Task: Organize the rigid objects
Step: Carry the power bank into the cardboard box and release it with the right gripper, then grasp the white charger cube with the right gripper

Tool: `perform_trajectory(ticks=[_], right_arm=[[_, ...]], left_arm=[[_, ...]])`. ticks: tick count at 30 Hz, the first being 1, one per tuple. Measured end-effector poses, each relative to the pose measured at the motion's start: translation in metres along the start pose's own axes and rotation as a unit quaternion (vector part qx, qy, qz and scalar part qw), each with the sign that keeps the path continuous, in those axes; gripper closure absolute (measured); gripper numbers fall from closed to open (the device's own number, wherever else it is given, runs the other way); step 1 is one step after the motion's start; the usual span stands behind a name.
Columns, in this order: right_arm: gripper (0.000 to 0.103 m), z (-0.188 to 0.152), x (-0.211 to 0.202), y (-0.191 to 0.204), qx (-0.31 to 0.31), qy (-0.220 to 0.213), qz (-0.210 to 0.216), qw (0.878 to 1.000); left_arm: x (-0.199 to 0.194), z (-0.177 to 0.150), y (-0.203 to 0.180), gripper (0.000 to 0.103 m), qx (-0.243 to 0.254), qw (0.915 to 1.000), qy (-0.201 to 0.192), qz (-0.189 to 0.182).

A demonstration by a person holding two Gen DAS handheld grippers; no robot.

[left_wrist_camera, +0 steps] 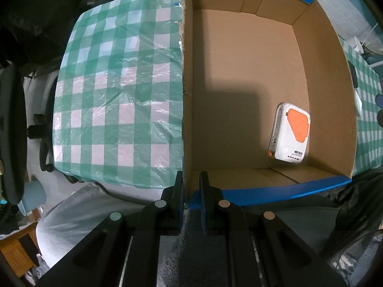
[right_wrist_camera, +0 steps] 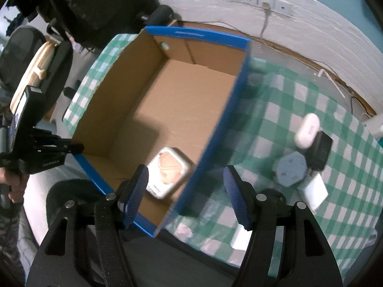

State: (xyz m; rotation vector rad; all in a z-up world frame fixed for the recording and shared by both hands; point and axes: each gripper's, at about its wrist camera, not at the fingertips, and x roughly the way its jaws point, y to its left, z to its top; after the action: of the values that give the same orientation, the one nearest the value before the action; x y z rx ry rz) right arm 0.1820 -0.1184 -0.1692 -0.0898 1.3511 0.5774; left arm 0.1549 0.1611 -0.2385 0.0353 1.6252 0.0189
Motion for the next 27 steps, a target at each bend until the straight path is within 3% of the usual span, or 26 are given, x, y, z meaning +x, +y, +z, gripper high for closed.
perform_trajectory(ticks=[11, 27], right_arm=[[0.036, -0.045, 0.006, -0.063, 0.049, 0.030, -0.038, 0.998], [0.036, -0.097, 0.063, -0.103, 0.112, 0.091, -0.040, 0.989]], left_arm=[[0.000, 0.000, -0.002, 0.092, -0.002, 1.0000, 0.002, -0.002], [-0.004, 0.002, 0.000, 0.092, -0.003, 1.0000, 0.000, -0.003]])
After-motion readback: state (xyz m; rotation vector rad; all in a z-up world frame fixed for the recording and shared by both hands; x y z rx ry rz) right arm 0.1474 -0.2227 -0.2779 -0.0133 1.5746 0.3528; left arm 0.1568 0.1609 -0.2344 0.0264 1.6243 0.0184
